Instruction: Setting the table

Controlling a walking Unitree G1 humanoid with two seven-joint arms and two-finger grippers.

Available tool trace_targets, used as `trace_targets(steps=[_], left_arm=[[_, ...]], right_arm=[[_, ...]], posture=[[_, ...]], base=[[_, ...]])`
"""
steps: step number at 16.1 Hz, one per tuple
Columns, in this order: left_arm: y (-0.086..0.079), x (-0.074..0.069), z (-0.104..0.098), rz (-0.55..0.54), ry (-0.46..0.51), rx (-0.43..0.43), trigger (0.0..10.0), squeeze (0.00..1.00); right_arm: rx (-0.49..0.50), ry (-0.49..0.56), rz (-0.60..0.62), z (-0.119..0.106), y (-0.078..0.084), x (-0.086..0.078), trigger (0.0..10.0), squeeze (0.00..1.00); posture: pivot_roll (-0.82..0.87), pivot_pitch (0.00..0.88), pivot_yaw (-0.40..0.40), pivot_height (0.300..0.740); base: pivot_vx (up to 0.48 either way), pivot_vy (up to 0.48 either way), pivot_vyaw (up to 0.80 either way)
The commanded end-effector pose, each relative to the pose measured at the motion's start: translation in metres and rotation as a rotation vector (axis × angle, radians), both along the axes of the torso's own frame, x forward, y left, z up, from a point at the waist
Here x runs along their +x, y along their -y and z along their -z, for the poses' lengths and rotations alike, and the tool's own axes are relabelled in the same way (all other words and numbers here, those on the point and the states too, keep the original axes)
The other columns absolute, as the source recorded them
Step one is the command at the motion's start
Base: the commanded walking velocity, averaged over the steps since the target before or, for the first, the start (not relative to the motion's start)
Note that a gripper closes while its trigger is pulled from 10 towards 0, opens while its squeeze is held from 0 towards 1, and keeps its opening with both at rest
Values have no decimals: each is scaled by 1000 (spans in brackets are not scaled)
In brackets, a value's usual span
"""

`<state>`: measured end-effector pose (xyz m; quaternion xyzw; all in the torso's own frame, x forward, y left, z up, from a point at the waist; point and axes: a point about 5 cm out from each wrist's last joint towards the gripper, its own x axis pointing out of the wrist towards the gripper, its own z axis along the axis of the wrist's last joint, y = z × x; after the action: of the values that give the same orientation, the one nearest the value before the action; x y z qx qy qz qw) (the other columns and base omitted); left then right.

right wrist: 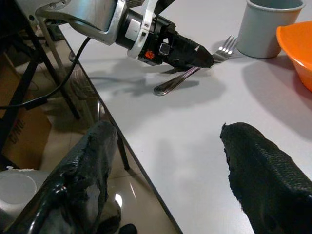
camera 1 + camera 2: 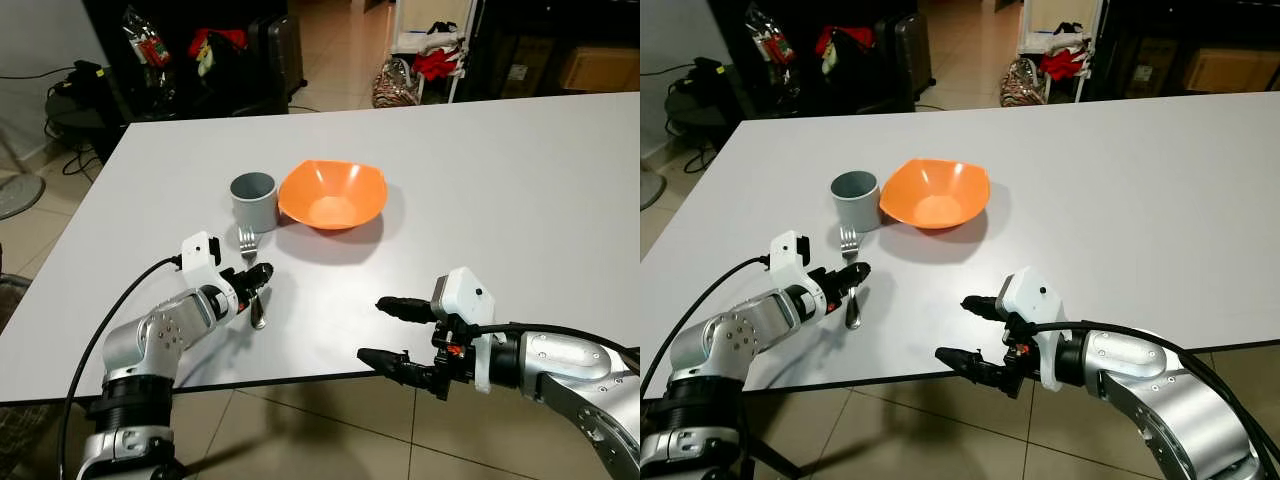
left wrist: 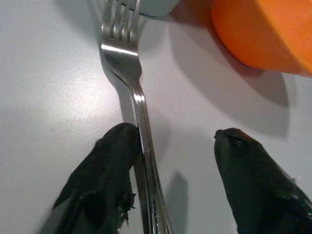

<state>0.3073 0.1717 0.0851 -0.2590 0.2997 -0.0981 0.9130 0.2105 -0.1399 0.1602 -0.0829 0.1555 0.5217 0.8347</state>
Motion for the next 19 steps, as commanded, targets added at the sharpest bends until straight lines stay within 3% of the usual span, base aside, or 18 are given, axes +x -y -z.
trace_targets(steps=[1, 3, 4, 5, 6, 7, 8, 13, 16, 17, 18, 19], left_arm=[[-18, -17, 30, -37, -141, 124, 10000, 878], [-21, -17, 28, -14, -93, 218, 10000, 827], [-23, -17, 26, 19, -45, 323, 10000, 592], [-24, -17, 24, 25, 2, 395, 10000, 561], [-25, -17, 23, 25, 14, 410, 10000, 561], [-23, -16, 20, 31, 58, 419, 10000, 431], [-12, -17, 4, 48, 214, 361, 10000, 0], [-17, -24, -7, -11, 309, 403, 10000, 0], [-28, -38, -33, -70, 447, 456, 10000, 0], [-28, -46, -43, -81, 480, 453, 10000, 8], [-26, -61, -59, -137, 569, 485, 10000, 678], [-24, -68, -62, -182, 583, 494, 10000, 882]], right_arm=[[7, 14, -15, -2, -2, 2, 10000, 0], [6, 13, -16, -2, -2, 2, 10000, 0], [5, 11, -18, -2, -2, 2, 10000, 0], [5, 11, -19, -1, -3, 1, 10000, 0], [5, 10, -19, -1, -3, 1, 10000, 0], [7, 10, -18, -1, -3, 0, 10000, 0], [12, 4, -17, -1, -3, -1, 10000, 0], [48, -12, 7, 0, -4, -3, 10000, 0], [125, 15, 113, 1, -14, -4, 10000, 0], [144, 65, 196, 1, -16, 0, 10000, 0], [161, 127, 354, 2, -17, 8, 10000, 0], [156, 167, 416, 1, -16, 12, 10000, 0]], posture=[[-80, 0, 71, 740], [-79, 0, 69, 740], [-78, 0, 69, 740], [-78, 0, 69, 740], [-78, 0, 69, 740], [-79, 0, 69, 740], [-76, 0, 67, 740], [-68, 0, 54, 740], [-43, 0, 31, 740], [-33, 0, 33, 740], [-31, 0, 40, 740], [-29, 0, 44, 740]], base=[[0, 0, 0], [0, 0, 0], [0, 0, 0], [0, 0, 0], [0, 0, 0], [0, 0, 0], [0, 0, 0], [0, 0, 0], [0, 0, 0], [0, 0, 0], [0, 0, 0], [0, 0, 0]])
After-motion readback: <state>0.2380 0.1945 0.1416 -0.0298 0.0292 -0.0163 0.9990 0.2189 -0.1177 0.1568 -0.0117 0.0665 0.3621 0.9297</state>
